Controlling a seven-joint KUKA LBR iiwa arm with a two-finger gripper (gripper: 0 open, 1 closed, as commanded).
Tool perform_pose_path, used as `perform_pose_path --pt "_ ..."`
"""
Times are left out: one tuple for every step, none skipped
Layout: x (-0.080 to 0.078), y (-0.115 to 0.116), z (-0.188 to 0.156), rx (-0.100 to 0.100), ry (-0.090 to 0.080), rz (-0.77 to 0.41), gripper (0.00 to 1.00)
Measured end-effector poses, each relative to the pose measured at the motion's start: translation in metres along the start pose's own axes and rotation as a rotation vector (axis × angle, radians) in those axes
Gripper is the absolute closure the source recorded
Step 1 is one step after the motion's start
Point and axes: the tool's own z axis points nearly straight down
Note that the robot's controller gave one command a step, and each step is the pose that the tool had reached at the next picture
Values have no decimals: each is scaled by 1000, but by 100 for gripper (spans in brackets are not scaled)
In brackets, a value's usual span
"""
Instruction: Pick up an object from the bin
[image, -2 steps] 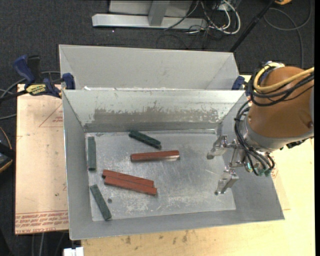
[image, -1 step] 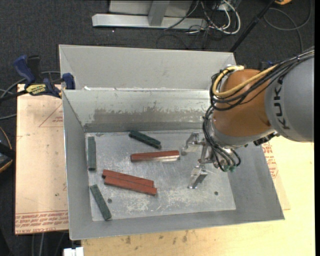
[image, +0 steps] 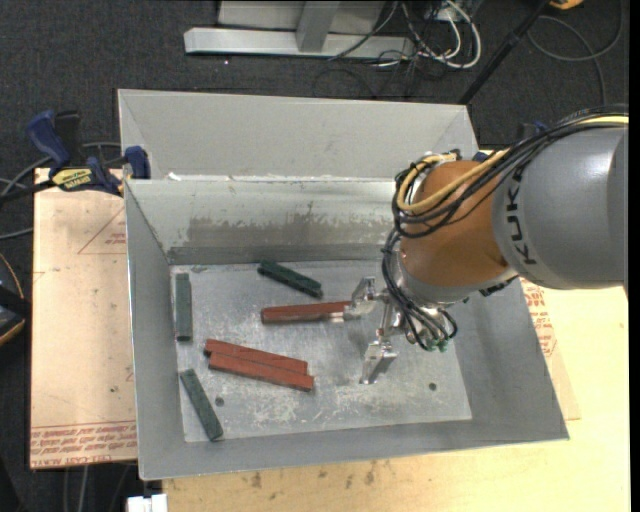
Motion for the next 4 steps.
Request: perform_pose_path --pt "-90 24 44 1 -7 -24 100" --pt "-90 24 46 2 -12 -24 0" --pt "-90 24 46 2 -12 -24 0" --pt "-102 51 46 9 -9 -97 0"
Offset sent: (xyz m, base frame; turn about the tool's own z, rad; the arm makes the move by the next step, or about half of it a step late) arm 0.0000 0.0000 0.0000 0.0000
